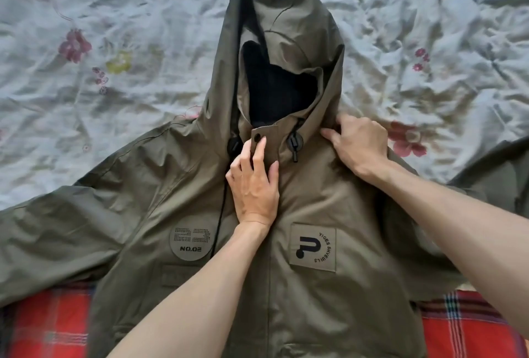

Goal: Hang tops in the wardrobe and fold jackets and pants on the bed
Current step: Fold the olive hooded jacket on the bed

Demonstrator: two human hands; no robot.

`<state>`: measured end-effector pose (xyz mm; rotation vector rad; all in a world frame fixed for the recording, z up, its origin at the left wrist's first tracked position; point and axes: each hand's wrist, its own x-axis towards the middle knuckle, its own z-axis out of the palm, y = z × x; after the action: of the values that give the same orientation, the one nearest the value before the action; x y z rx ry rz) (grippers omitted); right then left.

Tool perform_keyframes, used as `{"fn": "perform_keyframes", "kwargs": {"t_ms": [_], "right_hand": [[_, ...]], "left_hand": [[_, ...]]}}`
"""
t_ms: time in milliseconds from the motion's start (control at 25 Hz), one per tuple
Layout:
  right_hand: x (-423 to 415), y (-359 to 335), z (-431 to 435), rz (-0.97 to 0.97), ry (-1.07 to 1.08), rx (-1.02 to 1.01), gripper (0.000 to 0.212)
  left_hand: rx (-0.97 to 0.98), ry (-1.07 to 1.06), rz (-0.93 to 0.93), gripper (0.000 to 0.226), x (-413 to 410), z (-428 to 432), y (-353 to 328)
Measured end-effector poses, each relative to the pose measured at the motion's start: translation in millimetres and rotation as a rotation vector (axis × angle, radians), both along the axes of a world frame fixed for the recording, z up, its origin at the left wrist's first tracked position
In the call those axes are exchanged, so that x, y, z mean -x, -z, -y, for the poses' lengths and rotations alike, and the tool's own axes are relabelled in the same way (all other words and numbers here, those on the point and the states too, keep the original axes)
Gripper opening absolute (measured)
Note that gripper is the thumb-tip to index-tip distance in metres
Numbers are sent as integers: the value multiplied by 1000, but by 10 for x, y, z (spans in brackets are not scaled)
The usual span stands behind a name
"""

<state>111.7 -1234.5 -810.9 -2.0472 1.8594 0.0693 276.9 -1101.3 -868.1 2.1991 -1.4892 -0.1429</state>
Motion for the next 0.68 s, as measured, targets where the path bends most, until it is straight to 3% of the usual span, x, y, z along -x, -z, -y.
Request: {"fn": "perform_keyframes", "kwargs": {"t_ms": [120,200,280,360,440,520,600,680], "right_hand": [[-76,35,-159,-52,31,194,35],[-142,-52,-362,91,-51,408,45],[-56,-13,-685,89,-403,474,55],[187,140,-908,-71,-602,336,61],[333,237,-952,-149,-495,214,62],[256,91,-1051,-104,-398,156,58],[303,-234,-1417,171,-335,252,43],[637,-441,-1989,423,-131,300,28]], "left_hand": [[-59,-24,-12,59,-8,-9,8],[-114,-14,47,62,-8,1,27],[-183,-2,124,64,2,50,49],[-240,-1,163,65,0,81,65],[-297,15,176,65,2,79,53],[-356,20,168,66,-13,110,-2],[-394,44,149,66,-33,82,-191],[-317,88,161,64,-63,-85,-418]]}}
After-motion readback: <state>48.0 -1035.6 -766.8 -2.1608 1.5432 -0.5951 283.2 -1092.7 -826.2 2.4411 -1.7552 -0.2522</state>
